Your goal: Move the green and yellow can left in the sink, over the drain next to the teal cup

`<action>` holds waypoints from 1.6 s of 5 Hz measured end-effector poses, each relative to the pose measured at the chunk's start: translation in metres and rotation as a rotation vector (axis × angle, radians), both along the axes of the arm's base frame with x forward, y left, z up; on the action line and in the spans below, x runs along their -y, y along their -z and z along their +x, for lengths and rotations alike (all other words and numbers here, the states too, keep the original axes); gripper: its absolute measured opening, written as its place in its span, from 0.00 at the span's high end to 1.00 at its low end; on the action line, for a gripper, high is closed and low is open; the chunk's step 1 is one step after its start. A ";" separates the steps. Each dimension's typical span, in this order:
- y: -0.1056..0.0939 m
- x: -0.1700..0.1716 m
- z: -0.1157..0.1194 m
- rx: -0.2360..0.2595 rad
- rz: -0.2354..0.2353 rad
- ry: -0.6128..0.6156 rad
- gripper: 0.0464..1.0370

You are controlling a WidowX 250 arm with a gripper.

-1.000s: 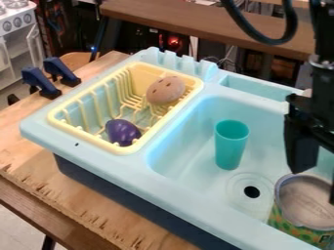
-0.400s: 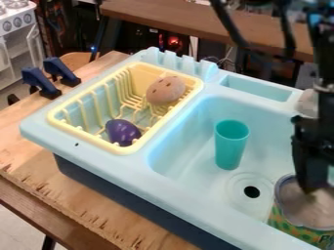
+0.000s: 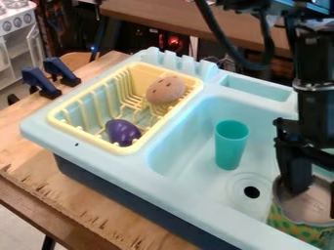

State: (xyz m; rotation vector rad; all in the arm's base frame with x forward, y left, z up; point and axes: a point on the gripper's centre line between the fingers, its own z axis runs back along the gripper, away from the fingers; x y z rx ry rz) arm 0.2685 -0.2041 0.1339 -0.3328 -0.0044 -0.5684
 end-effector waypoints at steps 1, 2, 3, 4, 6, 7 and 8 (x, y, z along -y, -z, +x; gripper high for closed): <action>0.000 -0.005 -0.001 -0.018 0.019 -0.009 0.04; 0.000 -0.013 0.003 -0.053 0.106 -0.036 0.04; 0.002 -0.019 0.008 -0.098 0.255 -0.062 0.04; 0.001 -0.029 0.015 -0.117 0.322 -0.074 0.04; 0.001 -0.039 0.017 -0.128 0.354 -0.090 0.04; 0.001 -0.042 0.019 -0.123 0.349 -0.079 0.04; -0.002 -0.045 0.023 -0.113 0.352 -0.083 0.04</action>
